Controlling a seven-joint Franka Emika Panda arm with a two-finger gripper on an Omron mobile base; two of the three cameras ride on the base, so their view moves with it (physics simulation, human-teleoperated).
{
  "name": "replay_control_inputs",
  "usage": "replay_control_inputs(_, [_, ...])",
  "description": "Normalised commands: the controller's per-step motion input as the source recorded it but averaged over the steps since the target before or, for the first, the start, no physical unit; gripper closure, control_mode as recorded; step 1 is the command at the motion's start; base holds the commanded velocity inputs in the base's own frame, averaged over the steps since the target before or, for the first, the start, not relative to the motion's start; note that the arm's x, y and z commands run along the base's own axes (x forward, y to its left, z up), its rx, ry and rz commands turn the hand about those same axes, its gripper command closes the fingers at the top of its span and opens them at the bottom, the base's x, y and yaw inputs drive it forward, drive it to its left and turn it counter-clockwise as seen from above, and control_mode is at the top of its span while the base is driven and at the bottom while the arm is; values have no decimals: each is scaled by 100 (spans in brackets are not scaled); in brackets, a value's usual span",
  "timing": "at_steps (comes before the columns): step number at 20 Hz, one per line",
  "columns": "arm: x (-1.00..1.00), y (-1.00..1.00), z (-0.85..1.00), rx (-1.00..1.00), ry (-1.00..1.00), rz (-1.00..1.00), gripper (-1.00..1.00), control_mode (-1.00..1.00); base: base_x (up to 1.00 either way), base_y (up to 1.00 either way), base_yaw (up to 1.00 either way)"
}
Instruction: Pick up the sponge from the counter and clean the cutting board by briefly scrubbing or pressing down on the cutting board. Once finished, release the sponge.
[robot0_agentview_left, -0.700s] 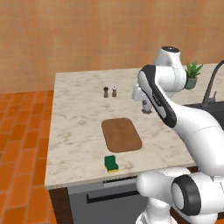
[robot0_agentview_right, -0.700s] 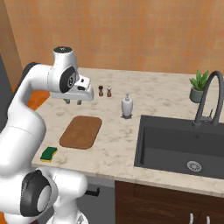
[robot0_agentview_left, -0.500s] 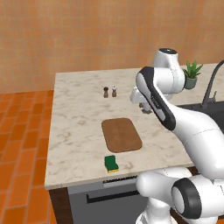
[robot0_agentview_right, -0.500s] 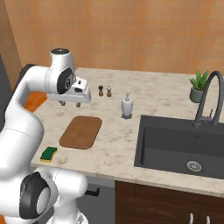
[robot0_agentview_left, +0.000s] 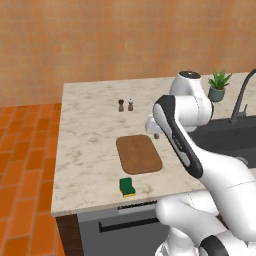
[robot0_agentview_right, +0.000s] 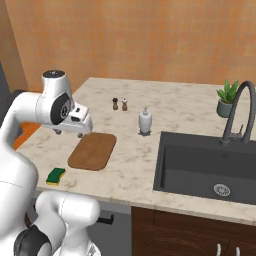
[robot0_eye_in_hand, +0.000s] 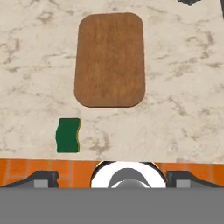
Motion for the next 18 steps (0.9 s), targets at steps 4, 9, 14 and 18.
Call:
replay_control_inputs(4, [-2,17,-46,0,8,0,-100,-100,0,0,0])
replay_control_inputs(9, [-1,40,-67,0,8,0,-100,-100,0,0,0])
replay_control_inputs(14, [0,57,-69,0,14,1,-100,-100,0,0,0])
replay_control_inputs(18, [0,55,-62,0,14,5,-100,-100,0,0,0])
